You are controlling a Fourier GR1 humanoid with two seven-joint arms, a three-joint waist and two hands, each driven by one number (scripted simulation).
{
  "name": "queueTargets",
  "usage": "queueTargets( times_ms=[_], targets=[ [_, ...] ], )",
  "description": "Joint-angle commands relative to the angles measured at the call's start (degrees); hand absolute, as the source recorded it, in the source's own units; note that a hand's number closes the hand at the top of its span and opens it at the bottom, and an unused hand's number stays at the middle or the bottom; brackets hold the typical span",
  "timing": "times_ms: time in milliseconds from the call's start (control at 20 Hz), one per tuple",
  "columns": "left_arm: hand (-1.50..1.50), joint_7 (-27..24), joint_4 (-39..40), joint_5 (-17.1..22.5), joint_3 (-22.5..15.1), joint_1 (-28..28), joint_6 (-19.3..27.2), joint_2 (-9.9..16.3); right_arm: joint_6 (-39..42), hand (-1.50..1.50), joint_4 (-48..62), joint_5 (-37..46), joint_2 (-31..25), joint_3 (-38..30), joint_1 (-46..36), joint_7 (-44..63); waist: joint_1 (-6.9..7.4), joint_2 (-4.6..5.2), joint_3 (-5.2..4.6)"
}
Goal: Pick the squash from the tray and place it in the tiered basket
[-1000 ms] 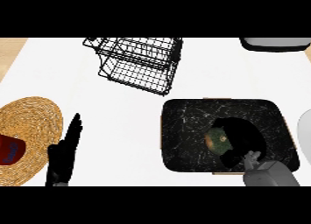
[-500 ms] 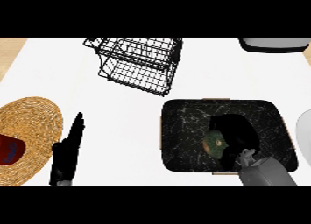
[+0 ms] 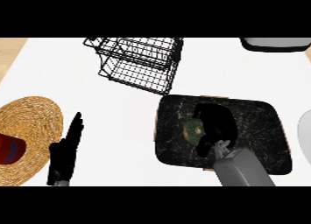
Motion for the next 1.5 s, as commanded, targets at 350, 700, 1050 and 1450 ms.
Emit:
queueTargets(
  times_ms=[350,700,1050,1450],
  targets=[
    [0.0,-1.5,2.4,0.1,0.6,2.6,-0.2,-0.3,-6.6,1.5,-20.4,-8.1,4.0,-5.4,-10.9,17.8,-0.64,-0.05,-0.05],
    [0.0,3.2,-0.8,-1.5,-1.1,1.2,1.1,-1.7,4.9,1.5,-32.2,-2.7,1.6,-3.9,-20.8,23.6,-0.41,0.02,-0.02],
    [0.0,-1.7,3.8,1.3,2.6,0.1,-2.6,0.6,5.3,1.5,-20.8,-3.8,4.0,-8.8,-37.5,28.0,0.24,0.22,-0.07],
    [0.0,0.8,2.2,0.7,2.3,-0.9,-2.8,0.7,-0.2,1.5,-2.8,-3.6,4.0,-15.5,-48.6,25.0,0.64,0.34,-0.05]
  ],
)
